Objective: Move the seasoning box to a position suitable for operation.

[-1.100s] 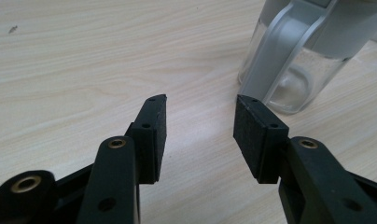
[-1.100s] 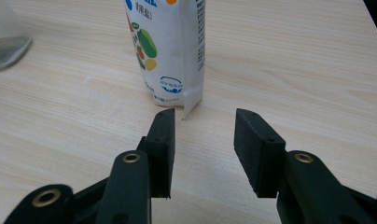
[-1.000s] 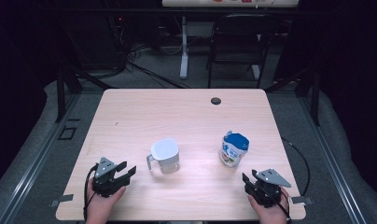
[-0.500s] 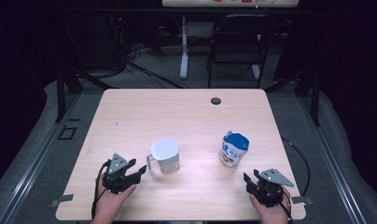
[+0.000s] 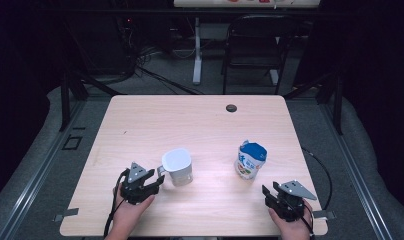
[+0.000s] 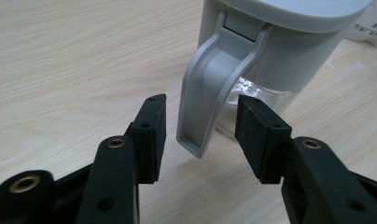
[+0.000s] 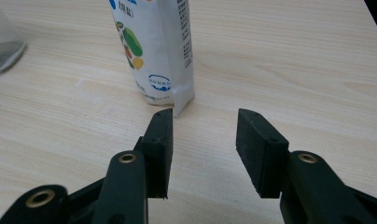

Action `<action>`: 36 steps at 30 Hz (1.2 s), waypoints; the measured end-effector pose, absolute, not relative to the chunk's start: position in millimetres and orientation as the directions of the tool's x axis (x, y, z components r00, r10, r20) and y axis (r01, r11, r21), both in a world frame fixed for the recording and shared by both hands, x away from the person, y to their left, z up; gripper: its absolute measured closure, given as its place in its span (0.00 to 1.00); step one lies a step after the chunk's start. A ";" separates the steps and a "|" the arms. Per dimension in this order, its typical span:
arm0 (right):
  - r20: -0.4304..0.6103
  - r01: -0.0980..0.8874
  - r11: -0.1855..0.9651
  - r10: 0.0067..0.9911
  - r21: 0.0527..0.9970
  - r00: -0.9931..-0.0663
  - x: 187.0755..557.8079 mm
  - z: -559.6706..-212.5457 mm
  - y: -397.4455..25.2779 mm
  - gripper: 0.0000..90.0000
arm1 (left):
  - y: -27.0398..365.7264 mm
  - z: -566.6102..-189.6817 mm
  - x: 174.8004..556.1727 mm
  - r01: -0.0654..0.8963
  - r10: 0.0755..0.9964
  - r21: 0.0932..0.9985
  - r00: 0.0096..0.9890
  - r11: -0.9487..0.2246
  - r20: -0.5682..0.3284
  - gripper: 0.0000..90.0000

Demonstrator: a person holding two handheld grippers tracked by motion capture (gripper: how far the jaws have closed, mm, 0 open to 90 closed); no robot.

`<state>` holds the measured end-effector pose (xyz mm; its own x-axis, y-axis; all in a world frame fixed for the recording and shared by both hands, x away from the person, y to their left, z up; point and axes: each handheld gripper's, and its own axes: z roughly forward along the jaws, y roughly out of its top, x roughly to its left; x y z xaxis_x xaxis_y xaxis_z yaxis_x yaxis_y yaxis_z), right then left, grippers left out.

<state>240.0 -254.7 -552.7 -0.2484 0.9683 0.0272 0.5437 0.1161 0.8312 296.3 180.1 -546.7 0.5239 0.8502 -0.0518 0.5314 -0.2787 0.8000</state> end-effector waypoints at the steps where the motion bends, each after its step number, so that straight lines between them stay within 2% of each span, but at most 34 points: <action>1: 0.030 0.543 0.113 0.968 0.832 -0.248 240.0 -552.7 -254.8 0.63 | 179.8 -546.5 296.9 0.535 0.851 0.797 0.522 -0.282 -0.050 0.63; 14: 0.054 0.547 0.094 0.967 0.832 -0.249 240.9 -552.6 -258.5 0.63 | 171.8 -546.9 308.2 0.533 0.864 0.797 0.503 -0.283 -0.030 0.68; 25: 0.052 0.545 0.102 0.964 0.832 -0.260 241.1 -553.2 -257.6 0.63 | 170.9 -547.9 312.3 0.516 0.843 0.796 0.537 -0.316 -0.013 0.76; 36: 0.058 0.544 0.095 0.964 0.834 -0.258 241.2 -554.0 -257.0 0.63 | 171.9 -547.5 310.0 0.500 0.830 0.792 0.557 -0.350 0.015 0.78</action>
